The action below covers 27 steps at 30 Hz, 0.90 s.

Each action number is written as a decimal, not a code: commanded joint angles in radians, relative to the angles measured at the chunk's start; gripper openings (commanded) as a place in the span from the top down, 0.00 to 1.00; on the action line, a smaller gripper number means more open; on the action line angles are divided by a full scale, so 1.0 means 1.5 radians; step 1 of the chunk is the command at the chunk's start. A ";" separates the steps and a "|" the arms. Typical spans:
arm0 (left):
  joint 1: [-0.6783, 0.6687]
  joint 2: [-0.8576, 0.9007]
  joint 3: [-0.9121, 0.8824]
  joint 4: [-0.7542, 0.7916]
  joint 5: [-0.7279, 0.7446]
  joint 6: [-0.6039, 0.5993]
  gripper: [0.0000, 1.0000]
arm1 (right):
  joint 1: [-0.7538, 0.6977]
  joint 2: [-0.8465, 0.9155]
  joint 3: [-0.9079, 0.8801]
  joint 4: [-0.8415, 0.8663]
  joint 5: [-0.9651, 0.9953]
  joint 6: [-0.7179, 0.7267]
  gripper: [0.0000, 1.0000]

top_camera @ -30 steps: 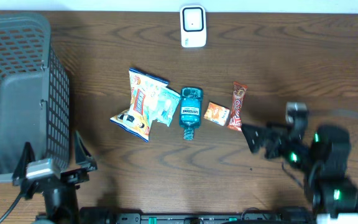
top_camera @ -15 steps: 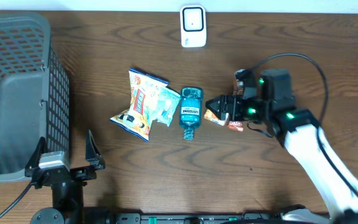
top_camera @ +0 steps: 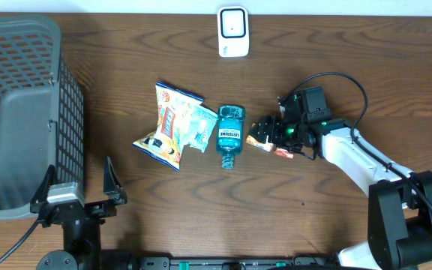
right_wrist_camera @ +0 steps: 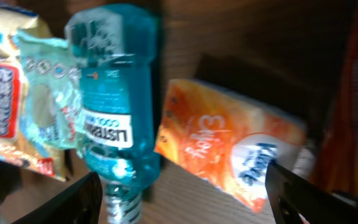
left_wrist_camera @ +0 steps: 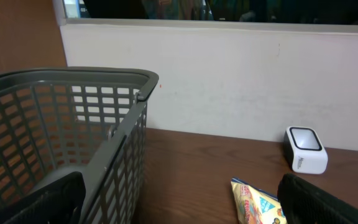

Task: Scan the item barcode
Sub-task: 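Move the right gripper left toward the orange packet, then grasp the orange packet with the right gripper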

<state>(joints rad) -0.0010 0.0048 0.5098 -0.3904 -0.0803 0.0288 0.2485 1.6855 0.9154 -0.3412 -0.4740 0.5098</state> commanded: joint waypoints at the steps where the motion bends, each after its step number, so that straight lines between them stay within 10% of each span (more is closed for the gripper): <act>1: 0.002 0.002 -0.002 -0.003 0.007 -0.003 0.01 | -0.014 -0.002 0.009 -0.014 0.054 0.017 0.20; 27: 0.002 0.002 -0.002 -0.013 0.006 -0.003 0.02 | -0.016 0.100 0.008 -0.006 0.110 0.119 0.26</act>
<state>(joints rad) -0.0010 0.0048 0.5098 -0.4122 -0.0803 0.0292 0.2237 1.7748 0.9478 -0.3424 -0.2882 0.6647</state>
